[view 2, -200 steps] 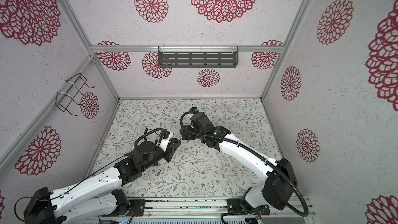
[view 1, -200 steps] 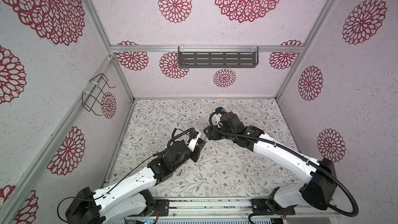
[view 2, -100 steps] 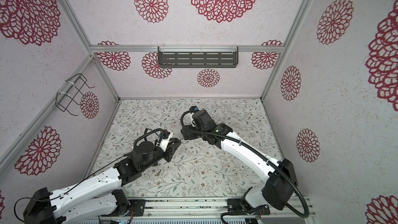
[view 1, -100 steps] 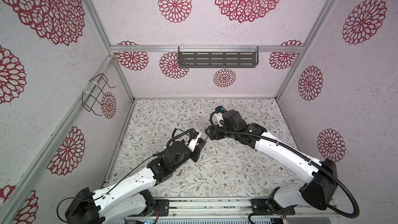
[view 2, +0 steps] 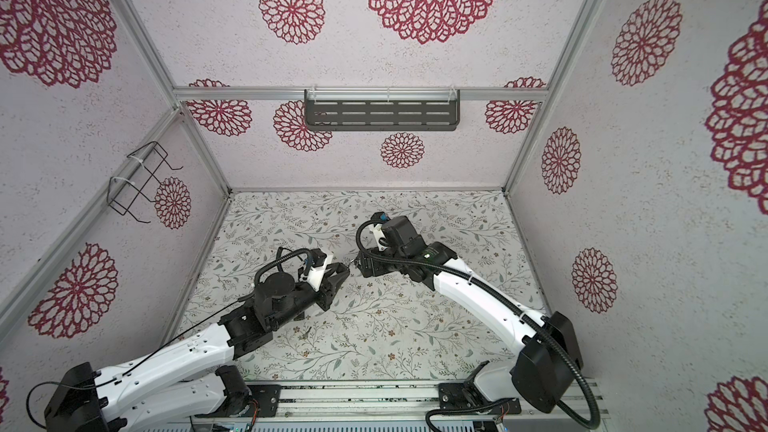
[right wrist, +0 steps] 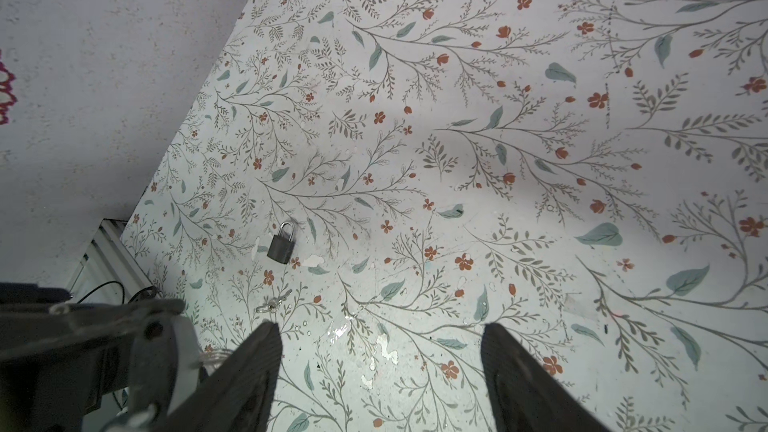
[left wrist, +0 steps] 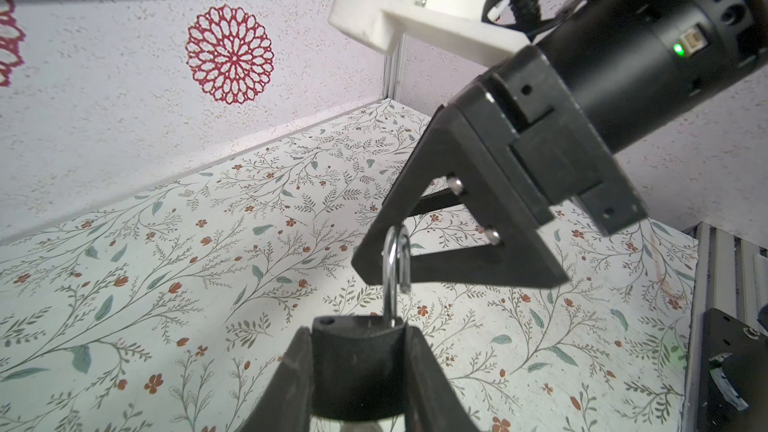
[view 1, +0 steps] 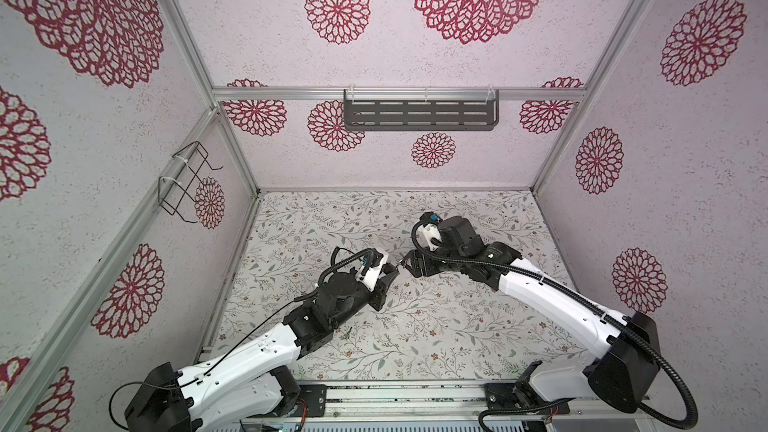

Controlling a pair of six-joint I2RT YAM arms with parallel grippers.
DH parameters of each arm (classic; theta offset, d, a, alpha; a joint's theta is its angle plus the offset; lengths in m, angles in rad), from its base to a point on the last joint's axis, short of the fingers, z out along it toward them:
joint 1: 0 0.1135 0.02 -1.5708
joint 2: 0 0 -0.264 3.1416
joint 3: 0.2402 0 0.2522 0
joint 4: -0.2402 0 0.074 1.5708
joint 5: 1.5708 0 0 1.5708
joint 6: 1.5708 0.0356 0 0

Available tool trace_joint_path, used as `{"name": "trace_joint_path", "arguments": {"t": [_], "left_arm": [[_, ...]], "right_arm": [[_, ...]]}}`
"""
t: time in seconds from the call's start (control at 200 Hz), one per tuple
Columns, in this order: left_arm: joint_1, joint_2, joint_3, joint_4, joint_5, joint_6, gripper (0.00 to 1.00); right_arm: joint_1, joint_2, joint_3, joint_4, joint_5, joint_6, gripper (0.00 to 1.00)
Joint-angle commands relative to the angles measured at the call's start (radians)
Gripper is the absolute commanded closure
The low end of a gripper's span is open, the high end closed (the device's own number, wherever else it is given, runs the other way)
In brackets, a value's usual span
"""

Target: Unlock with the key

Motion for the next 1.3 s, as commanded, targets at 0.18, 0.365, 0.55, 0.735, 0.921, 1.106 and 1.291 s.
{"name": "trace_joint_path", "arguments": {"t": [0.18, 0.365, 0.55, 0.735, 0.921, 1.106, 1.291], "left_arm": [[-0.007, -0.003, -0.001, 0.056, 0.022, 0.031, 1.0], [-0.006, 0.005, 0.007, 0.056, 0.005, 0.019, 1.0], [-0.008, 0.015, 0.024, 0.03, -0.054, -0.006, 1.0], [-0.007, 0.024, 0.032, 0.007, -0.089, -0.021, 1.0], [-0.007, 0.049, 0.056, -0.033, -0.15, -0.025, 1.0], [-0.007, 0.062, 0.065, -0.033, -0.165, -0.032, 1.0], [-0.006, 0.065, 0.065, -0.026, -0.162, -0.032, 1.0]], "right_arm": [[-0.009, -0.098, -0.02, 0.078, -0.079, -0.046, 0.21], [-0.011, -0.112, -0.031, 0.097, -0.115, -0.036, 0.21], [-0.023, -0.124, -0.04, 0.03, 0.019, -0.031, 0.2], [-0.023, -0.173, -0.077, 0.095, -0.029, -0.013, 0.2], [-0.012, -0.177, -0.074, 0.143, -0.088, 0.01, 0.19], [0.027, -0.118, -0.032, 0.134, -0.063, 0.024, 0.18], [0.032, -0.058, -0.01, 0.158, -0.057, 0.04, 0.17]]}}
